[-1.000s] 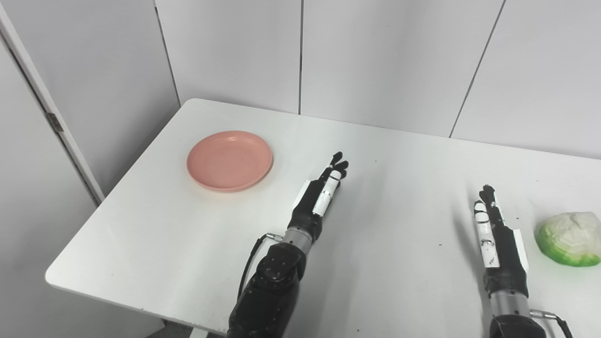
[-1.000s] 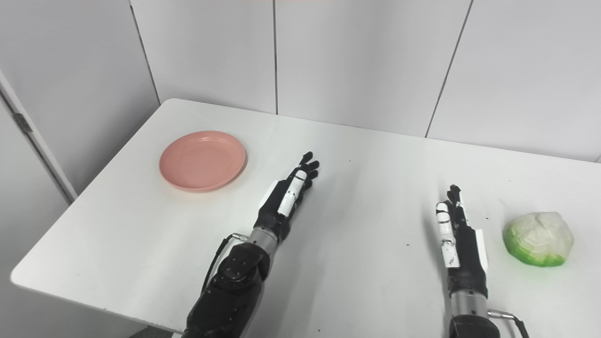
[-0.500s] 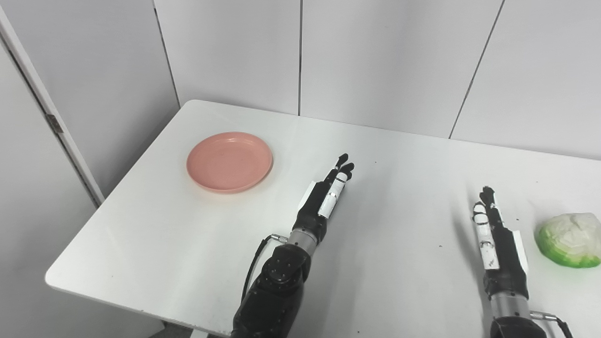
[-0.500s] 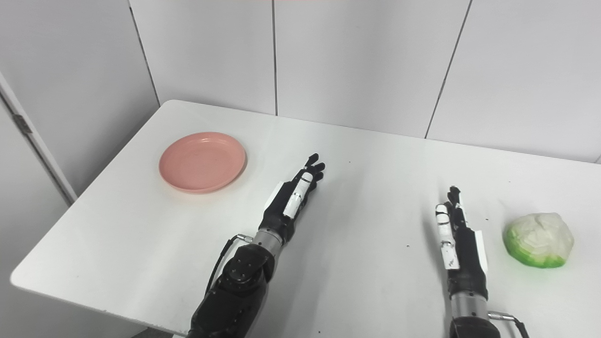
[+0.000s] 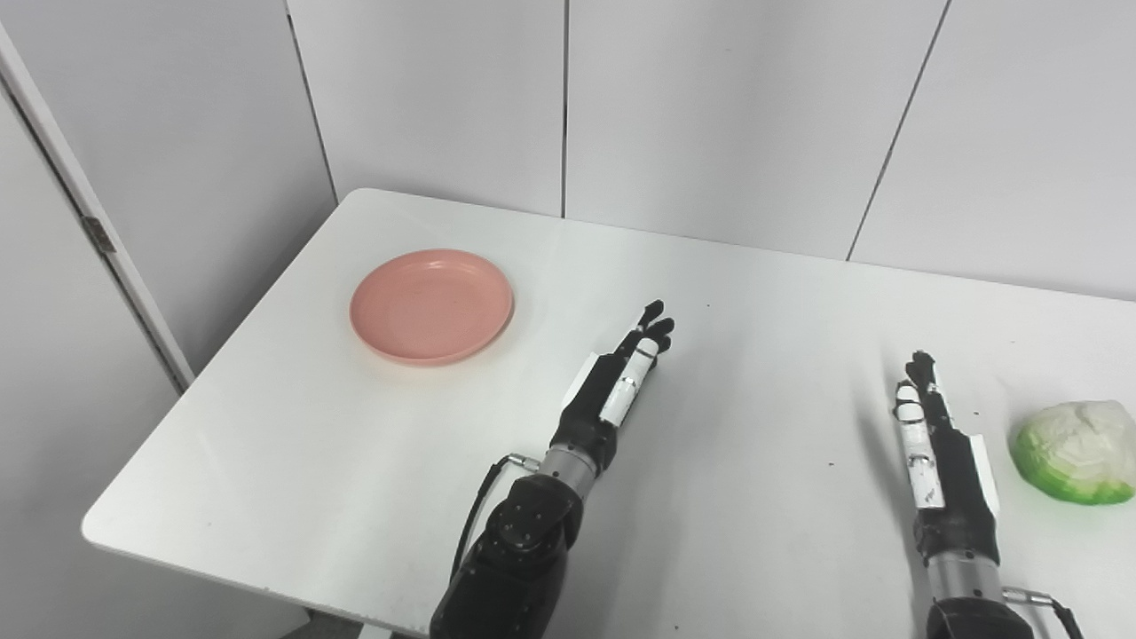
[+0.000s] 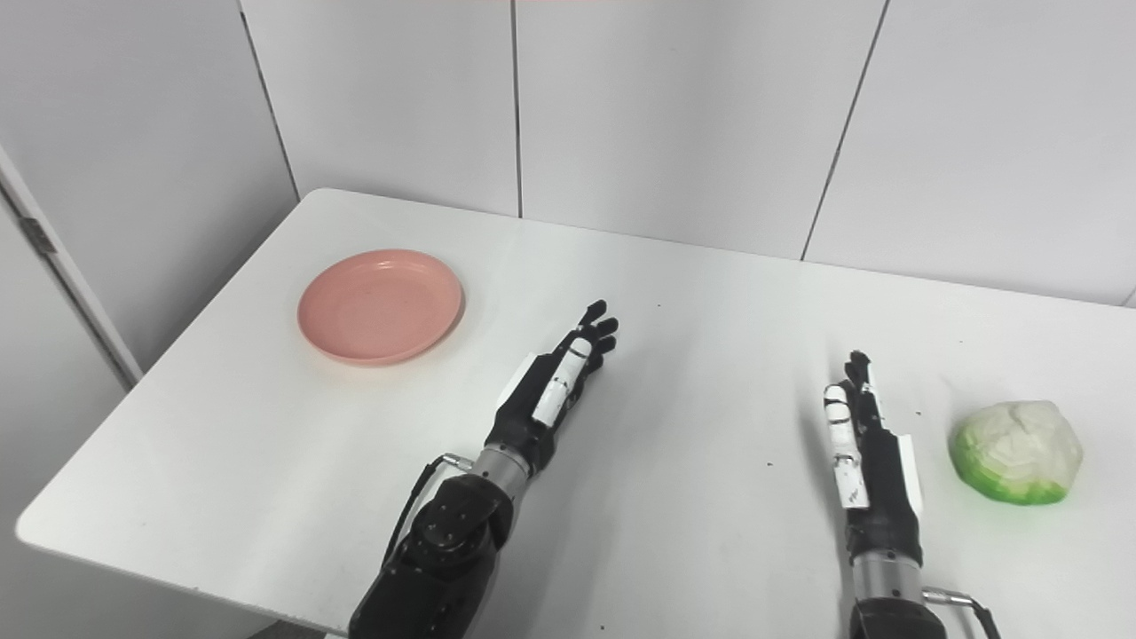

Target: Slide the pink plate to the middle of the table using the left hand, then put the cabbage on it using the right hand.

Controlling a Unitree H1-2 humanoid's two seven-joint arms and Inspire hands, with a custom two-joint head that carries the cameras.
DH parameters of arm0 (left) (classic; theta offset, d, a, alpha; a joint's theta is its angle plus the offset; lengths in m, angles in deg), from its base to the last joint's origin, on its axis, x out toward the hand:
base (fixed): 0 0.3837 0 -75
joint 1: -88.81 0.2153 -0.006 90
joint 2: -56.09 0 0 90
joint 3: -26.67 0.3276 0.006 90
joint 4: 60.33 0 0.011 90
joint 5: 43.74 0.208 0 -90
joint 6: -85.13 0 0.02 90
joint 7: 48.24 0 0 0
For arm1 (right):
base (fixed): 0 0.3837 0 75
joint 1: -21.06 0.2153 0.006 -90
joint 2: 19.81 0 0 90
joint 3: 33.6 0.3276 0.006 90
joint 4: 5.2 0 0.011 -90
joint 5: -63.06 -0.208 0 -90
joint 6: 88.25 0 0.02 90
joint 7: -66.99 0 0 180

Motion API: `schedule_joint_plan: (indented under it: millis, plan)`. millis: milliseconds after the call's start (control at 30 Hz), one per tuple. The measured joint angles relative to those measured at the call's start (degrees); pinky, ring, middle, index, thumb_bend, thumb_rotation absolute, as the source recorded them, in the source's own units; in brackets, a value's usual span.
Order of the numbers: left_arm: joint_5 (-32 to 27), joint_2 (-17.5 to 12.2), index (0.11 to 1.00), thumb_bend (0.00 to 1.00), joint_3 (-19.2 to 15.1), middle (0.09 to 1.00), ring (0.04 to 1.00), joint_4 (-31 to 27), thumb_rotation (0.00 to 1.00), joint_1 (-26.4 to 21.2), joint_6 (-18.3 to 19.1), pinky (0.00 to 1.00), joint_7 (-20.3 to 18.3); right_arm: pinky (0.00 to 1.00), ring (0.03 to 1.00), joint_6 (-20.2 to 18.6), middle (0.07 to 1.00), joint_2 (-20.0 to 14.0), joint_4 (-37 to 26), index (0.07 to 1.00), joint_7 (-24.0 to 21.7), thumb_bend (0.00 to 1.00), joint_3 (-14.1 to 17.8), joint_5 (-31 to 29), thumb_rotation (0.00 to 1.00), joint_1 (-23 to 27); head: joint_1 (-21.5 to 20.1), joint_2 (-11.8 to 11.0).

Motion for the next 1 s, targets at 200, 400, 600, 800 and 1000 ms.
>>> schedule_joint_plan:
  millis: [200,400,600,800,1000]
  plan:
    - [0.0,-0.6,0.952,0.50,-0.2,0.953,0.953,-6.8,1.00,1.3,1.4,0.99,0.0,0.94,0.963,0.0,0.974,-0.3,0.0,0.972,0.0,0.12,-0.1,0.2,1.00,0.0,0.3,0.5]
    - [-0.2,-0.8,0.952,0.48,-1.3,0.958,0.953,-13.6,1.00,1.3,2.7,0.99,0.0,0.95,0.970,0.0,0.981,-0.4,0.1,0.976,-0.1,0.11,-0.1,0.1,1.00,0.1,0.5,0.7]
    - [-2.2,-1.8,0.950,0.49,-2.8,0.965,0.959,-19.2,1.00,1.3,4.5,0.99,0.0,0.95,0.972,0.0,0.982,-0.8,0.1,0.979,-0.9,0.11,-0.1,0.2,1.00,0.1,1.2,1.1]
    - [-2.4,-2.4,0.940,0.48,-5.3,0.950,0.944,-20.9,1.00,0.6,5.5,0.96,1.0,0.95,0.968,0.0,0.978,-0.9,0.4,0.977,-1.1,0.13,-0.1,0.1,1.00,0.2,1.9,1.1]
    - [-2.5,-3.4,0.933,0.47,-8.4,0.944,0.948,-22.7,1.00,-1.3,6.6,0.97,3.0,0.94,0.957,0.0,0.970,-0.9,0.3,0.971,-1.1,0.13,0.0,-0.2,1.00,0.3,2.3,1.8]
